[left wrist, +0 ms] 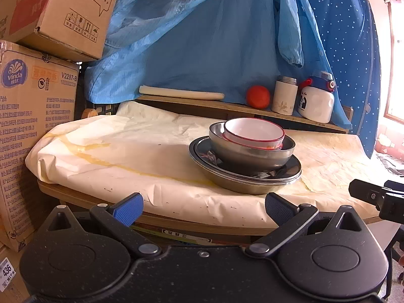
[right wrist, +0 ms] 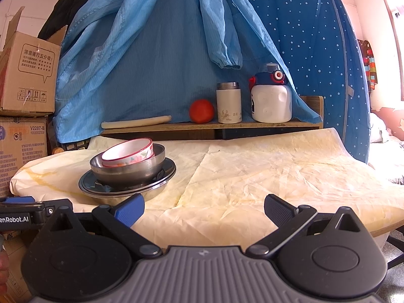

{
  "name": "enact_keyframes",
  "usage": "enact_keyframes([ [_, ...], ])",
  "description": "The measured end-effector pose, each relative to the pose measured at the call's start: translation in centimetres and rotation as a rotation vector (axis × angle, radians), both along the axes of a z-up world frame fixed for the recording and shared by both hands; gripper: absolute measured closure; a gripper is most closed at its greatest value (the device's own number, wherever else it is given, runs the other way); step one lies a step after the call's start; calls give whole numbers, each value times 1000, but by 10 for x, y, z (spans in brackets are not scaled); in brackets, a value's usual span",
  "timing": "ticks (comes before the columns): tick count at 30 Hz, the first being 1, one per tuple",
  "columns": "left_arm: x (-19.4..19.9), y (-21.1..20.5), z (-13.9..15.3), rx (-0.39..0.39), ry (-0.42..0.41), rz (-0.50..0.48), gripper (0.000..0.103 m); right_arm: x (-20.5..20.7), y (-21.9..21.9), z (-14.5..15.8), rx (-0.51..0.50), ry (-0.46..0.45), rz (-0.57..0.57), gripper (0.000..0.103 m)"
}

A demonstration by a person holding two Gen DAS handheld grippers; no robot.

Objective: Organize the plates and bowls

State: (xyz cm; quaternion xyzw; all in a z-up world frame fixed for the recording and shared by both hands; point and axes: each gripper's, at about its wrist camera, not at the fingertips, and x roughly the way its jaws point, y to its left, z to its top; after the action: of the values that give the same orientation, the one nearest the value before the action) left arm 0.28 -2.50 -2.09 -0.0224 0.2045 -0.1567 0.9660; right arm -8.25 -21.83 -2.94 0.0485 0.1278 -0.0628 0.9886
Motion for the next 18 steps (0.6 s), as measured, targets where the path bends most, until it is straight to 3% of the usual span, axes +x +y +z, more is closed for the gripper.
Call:
enact_keyframes([
  [18, 0, 0, 0, 1, 2, 1, 1, 1, 0, -1, -19, 1, 2, 0],
])
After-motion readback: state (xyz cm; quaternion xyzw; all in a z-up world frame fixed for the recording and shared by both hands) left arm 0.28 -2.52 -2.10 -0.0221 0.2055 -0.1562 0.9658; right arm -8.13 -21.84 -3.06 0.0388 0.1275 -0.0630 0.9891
